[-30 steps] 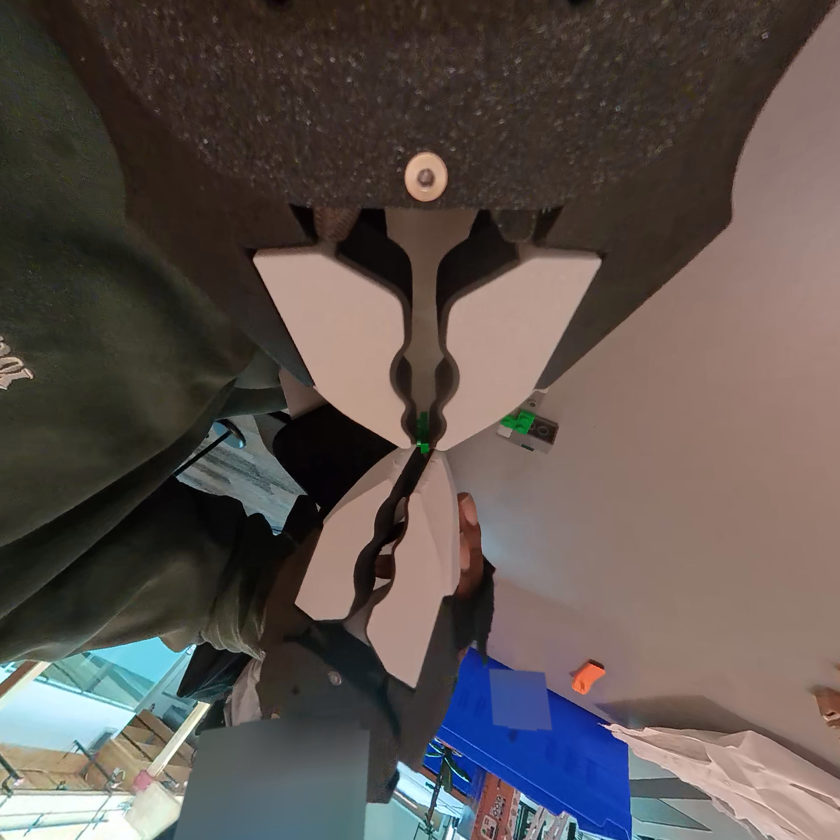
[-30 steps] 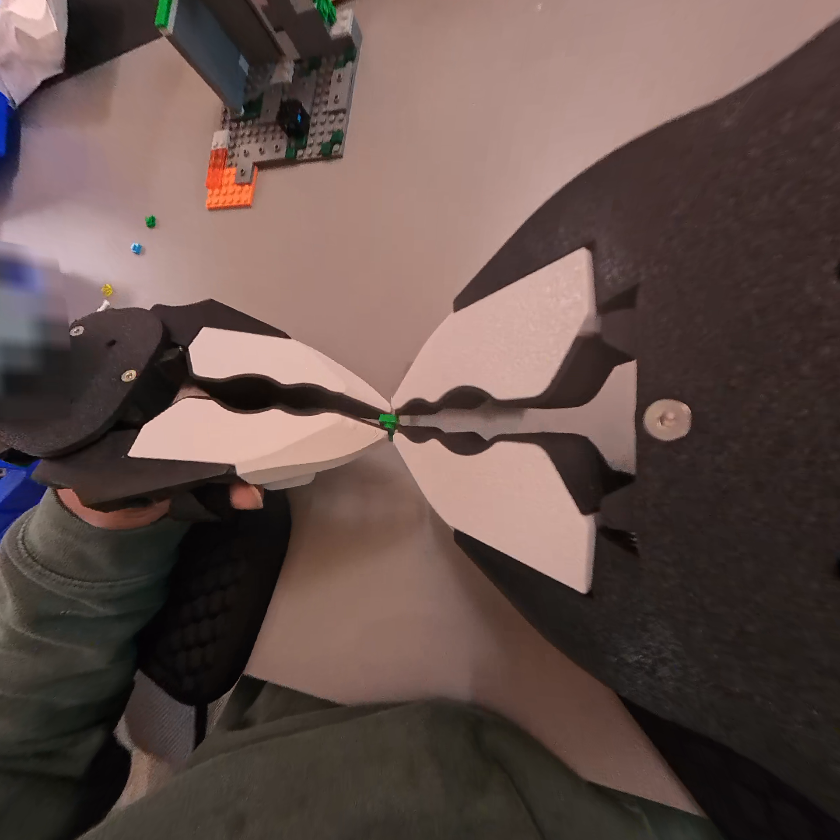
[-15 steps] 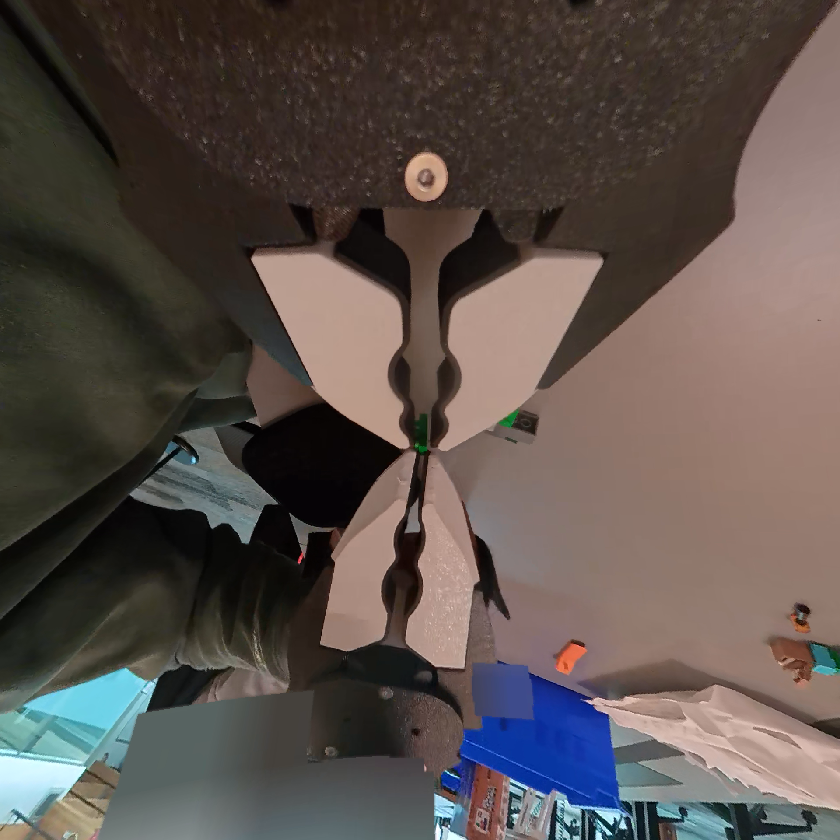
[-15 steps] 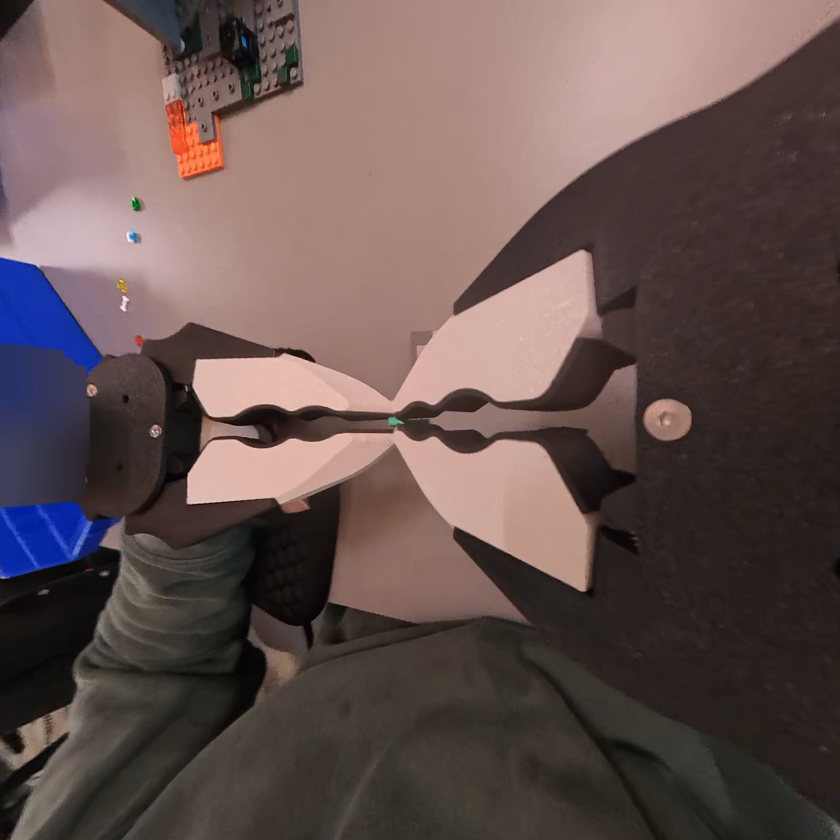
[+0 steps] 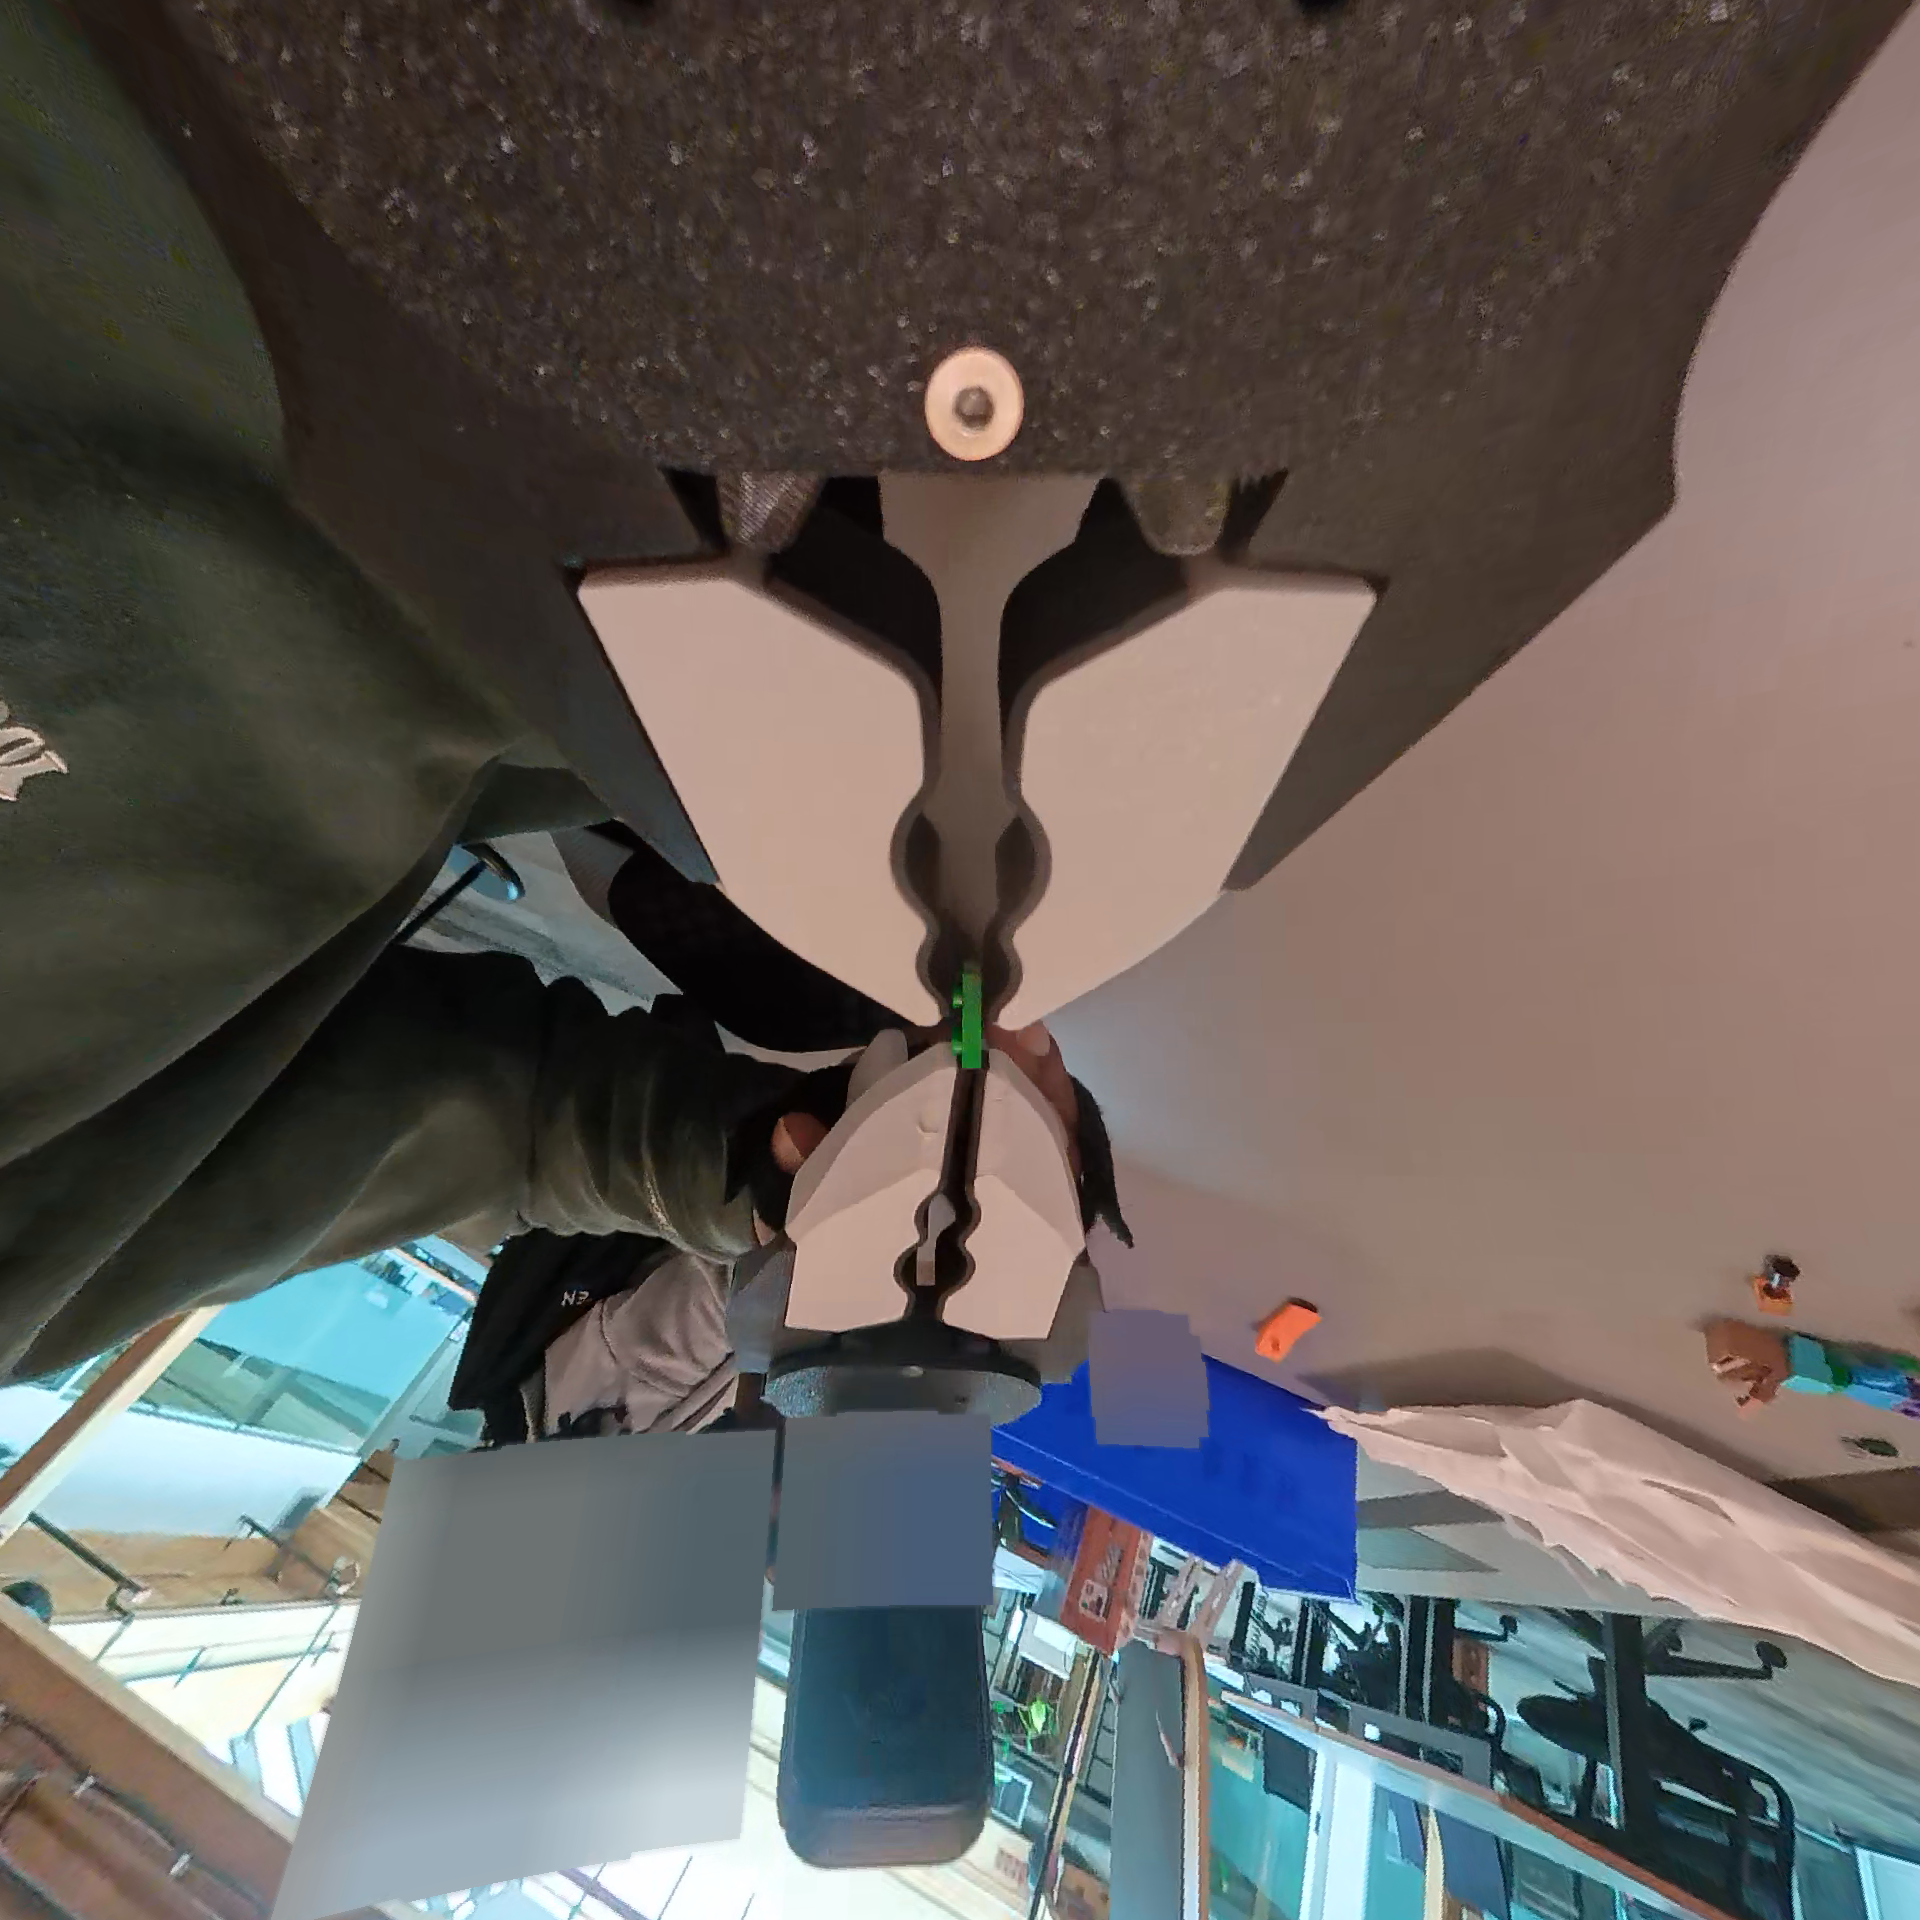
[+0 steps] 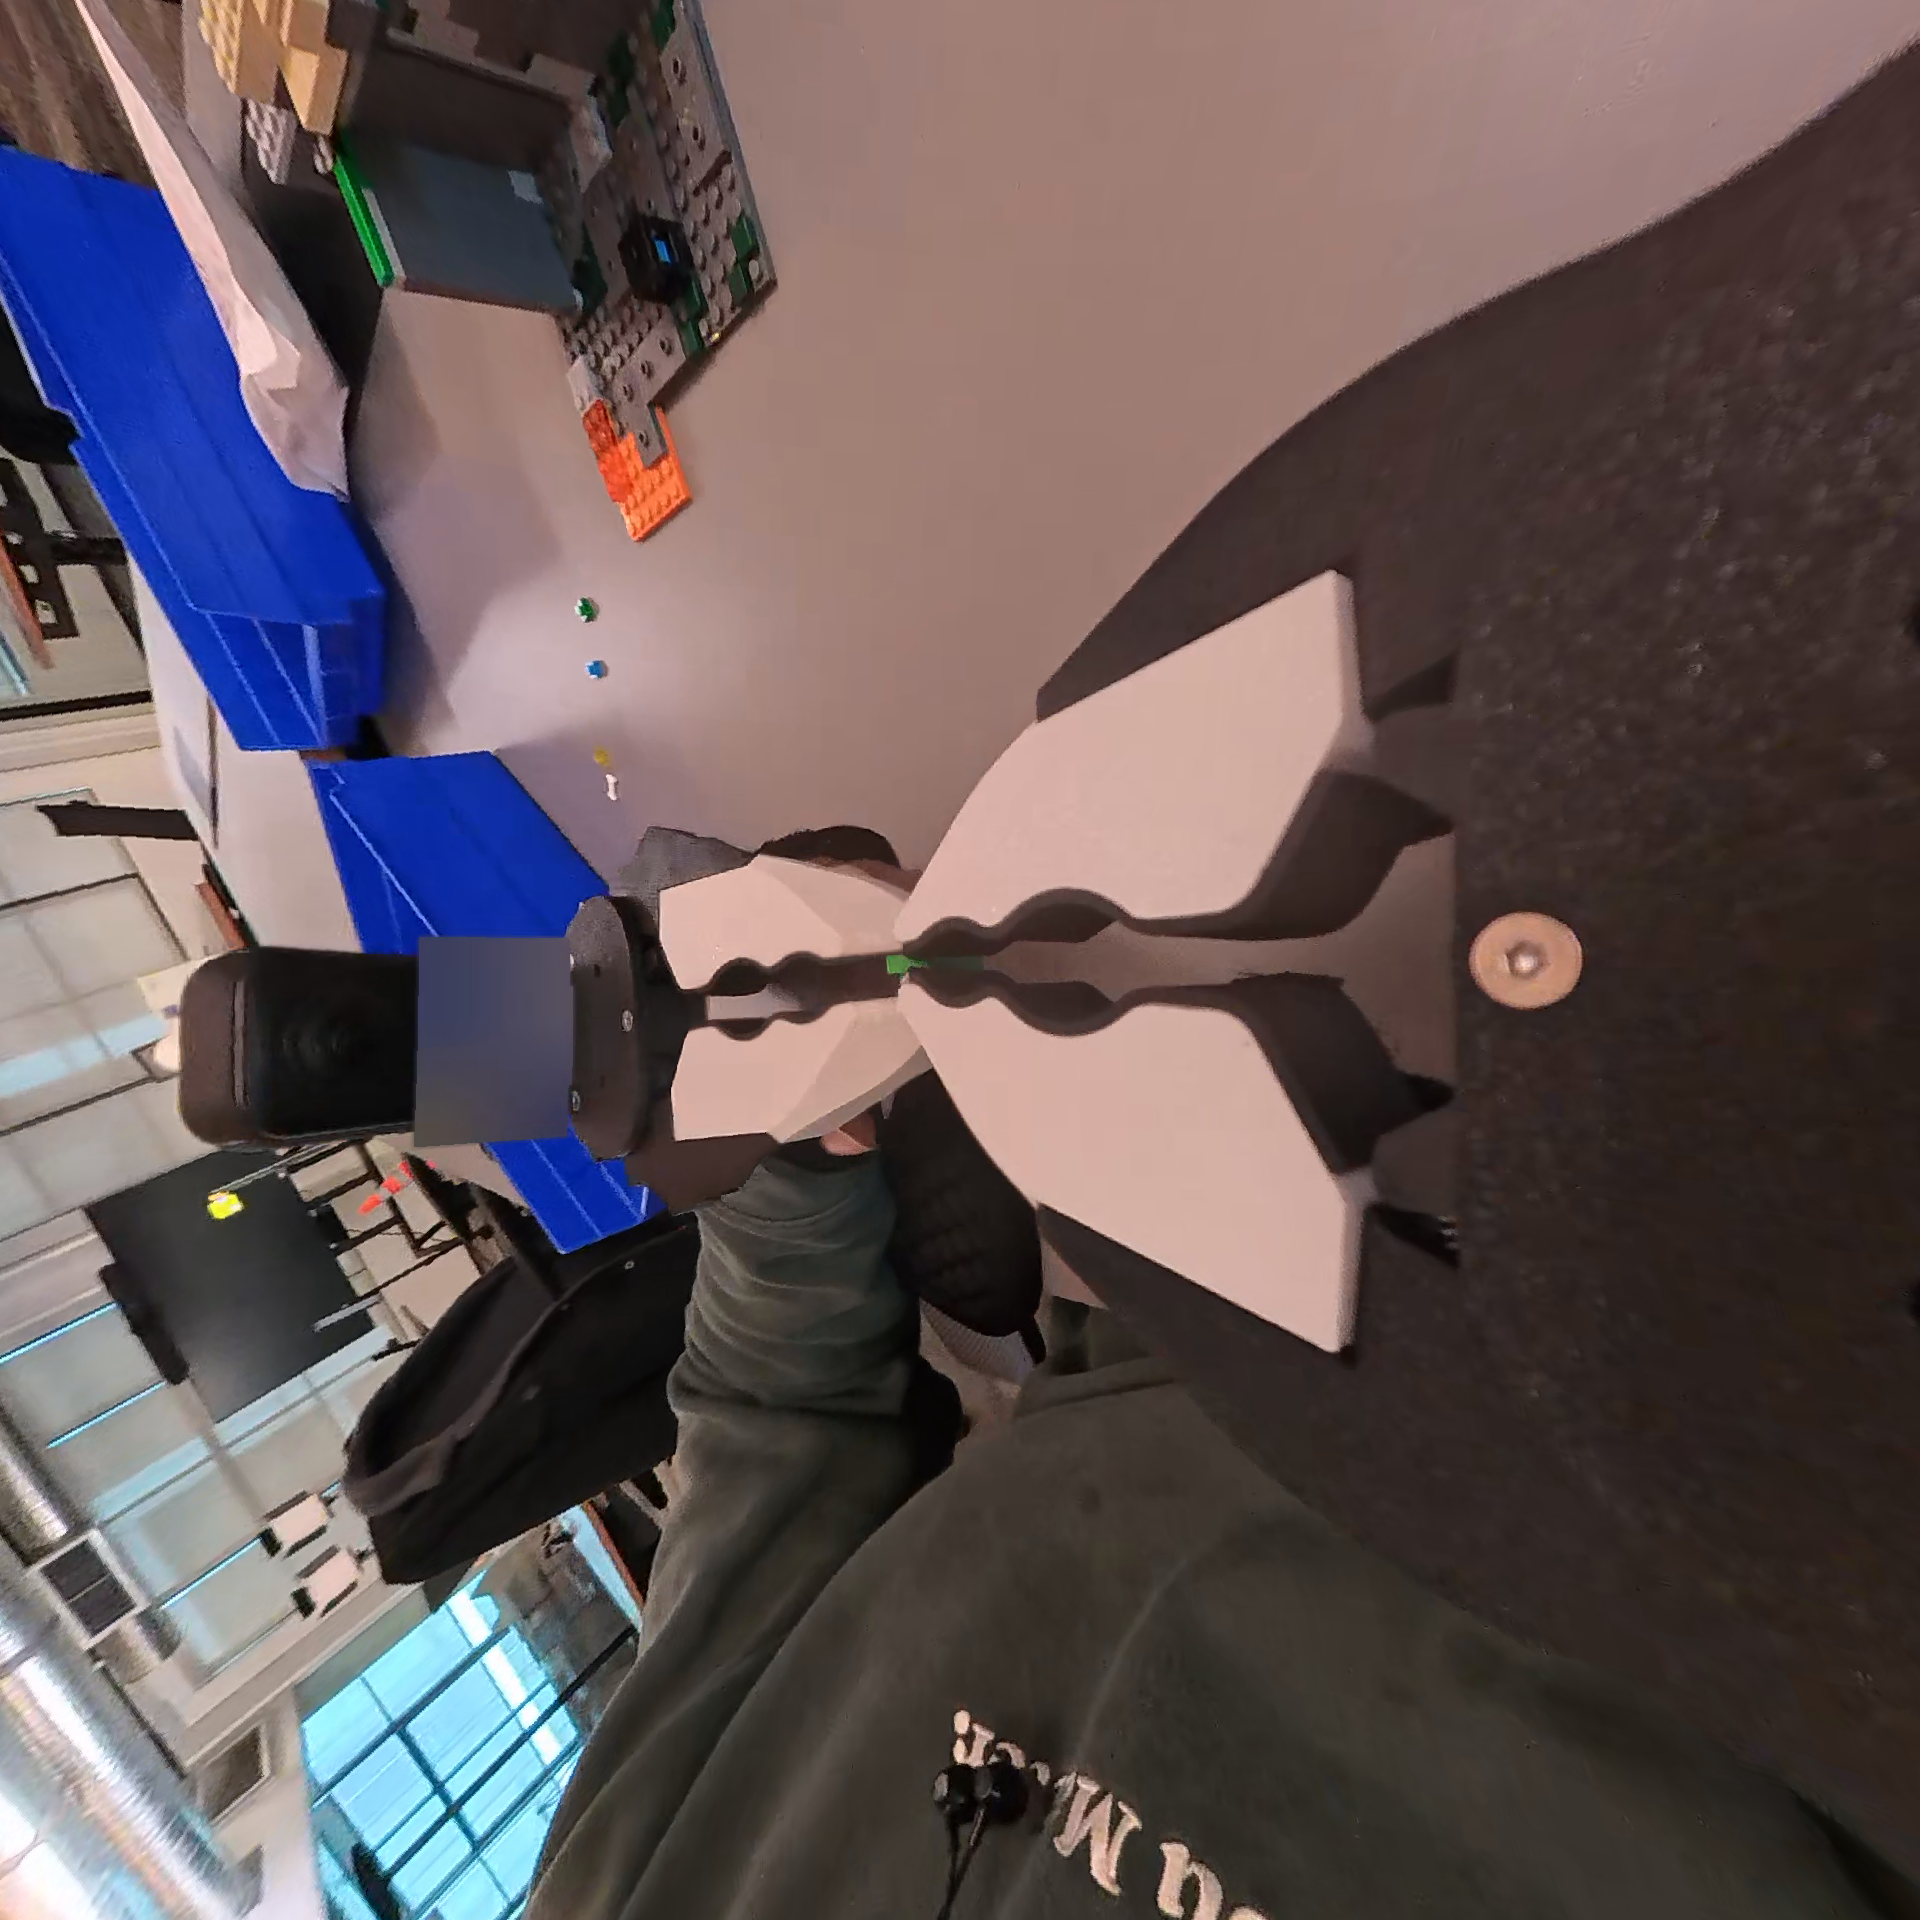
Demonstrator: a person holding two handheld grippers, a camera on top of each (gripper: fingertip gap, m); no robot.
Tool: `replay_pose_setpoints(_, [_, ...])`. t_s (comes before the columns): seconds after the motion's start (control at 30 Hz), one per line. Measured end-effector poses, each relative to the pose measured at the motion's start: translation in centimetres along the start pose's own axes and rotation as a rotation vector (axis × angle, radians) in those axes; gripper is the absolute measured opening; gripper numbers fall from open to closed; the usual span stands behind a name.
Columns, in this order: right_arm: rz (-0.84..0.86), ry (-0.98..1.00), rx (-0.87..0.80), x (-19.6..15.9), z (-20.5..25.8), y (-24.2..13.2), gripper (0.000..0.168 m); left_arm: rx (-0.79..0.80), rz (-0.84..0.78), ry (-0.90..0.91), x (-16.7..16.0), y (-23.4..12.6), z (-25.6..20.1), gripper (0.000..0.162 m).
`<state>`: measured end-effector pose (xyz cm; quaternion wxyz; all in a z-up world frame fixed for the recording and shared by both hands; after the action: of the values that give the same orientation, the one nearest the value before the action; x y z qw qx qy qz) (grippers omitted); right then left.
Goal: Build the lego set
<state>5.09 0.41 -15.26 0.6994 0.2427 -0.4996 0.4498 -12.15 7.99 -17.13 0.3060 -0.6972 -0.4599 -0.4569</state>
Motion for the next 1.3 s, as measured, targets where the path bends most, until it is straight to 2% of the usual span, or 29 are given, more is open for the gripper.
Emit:
replay_pose_setpoints(0.47, [0.106, -0.029, -0.045, -0.9, -0.3, -0.7, 0.000, 0.009, 0.057, -0.061, 0.0, -0.3, 1.2, 0.005])
replay_pose_setpoints(0.7, [0.210, -0.111, -0.094, -0.9, -0.3, -0.9, 0.000, -0.025, 0.204, -0.032, -0.4, 0.8, 1.7, 0.005])
replay_pose_setpoints(0.83, [0.279, -0.121, -0.075, -0.4, -0.4, -0.4, 0.009, -0.049, 0.271, -0.002, -0.4, 1.7, 1.8, 0.005])
replay_pose_setpoints(0.93, [0.317, -0.115, -0.074, -0.4, -0.7, -0.1, 0.005, -0.056, 0.300, 0.021, -0.3, 2.0, 2.0, 0.005])
replay_pose_setpoints(1.07, [0.286, -0.076, -0.080, -0.6, -1.2, -0.2, 0.001, -0.058, 0.301, 0.015, -0.2, 2.0, 2.4, 0.004])
replay_pose_setpoints(1.3, [0.154, 0.102, -0.087, -1.3, -2.2, -0.9, 0.000, -0.061, 0.280, -0.018, -0.7, 1.8, 3.2, 0.011])
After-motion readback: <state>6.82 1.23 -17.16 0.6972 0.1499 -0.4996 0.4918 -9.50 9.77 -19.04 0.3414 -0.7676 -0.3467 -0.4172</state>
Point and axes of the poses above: each gripper's, where its closed fingertips meet, y out along the fingers, x out of its top, z = x × y across the jaws, the point moved 10 cm from there along -y, back along the fingers, and after that the axes turned 4 degrees about -z, right-handed, at the moved point
